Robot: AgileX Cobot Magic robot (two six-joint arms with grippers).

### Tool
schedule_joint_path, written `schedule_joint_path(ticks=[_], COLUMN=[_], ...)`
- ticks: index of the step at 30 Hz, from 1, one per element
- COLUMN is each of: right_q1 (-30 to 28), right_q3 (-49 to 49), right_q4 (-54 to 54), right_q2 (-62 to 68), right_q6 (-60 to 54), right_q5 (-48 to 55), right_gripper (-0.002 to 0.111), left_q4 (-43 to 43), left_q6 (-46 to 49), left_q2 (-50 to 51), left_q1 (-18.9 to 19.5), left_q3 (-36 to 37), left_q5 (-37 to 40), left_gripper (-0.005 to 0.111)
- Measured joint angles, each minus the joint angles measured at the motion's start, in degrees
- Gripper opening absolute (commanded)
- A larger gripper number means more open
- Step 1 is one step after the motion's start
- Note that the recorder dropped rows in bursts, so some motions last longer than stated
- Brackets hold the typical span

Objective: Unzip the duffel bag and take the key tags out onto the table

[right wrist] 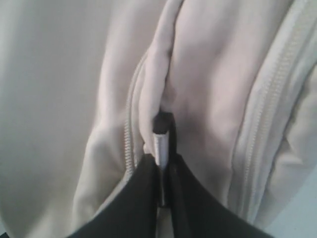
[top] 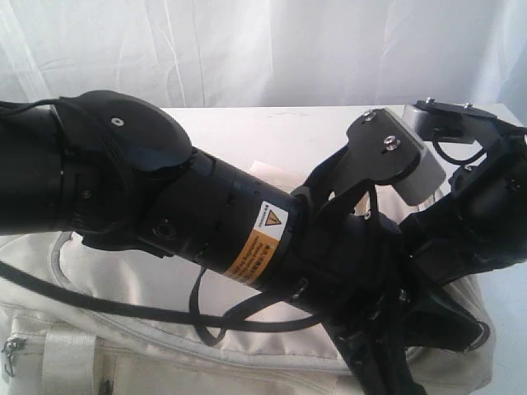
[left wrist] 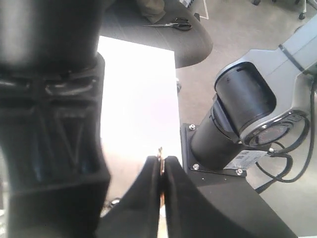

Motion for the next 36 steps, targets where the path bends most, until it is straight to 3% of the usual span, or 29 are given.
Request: schedule_joint_path(ticks=[9,21,25,32,36], right_q1=[1.42,1.42,1.42,1.49,1.49], right_q3=[0.61,0.85,0.85,0.85,0.85], right_q4=[1.17,1.52,1.52,1.49,1.49], right_q2=[0.96,0.86,0.86,0.86,0.86], right_q6=[-0.17,-0.17,-0.17,-0.24,-0.24], right_q5=[-6.76,-8.46,-9.21,-8.21,-8.29], right_gripper=[0.000,0.000,0.000,0.000,0.000], left_q4=[-3.17,-3.17,-3.30,-2.81,-4.14], left_q6=[1.61,3.62,12.27,37.79,45.10], left_q2=[-0.35,-0.22,-0.22,0.00,-0.23], left_q1=[0.29,0.34,0.21,-4.82,-5.82], left_q3=[-1.32,-1.32,-1.32,-0.81,2.76], left_q5=[2.10,0.50,1.77,5.55,6.18], left_gripper=[0.000,0.000,0.000,0.000,0.000])
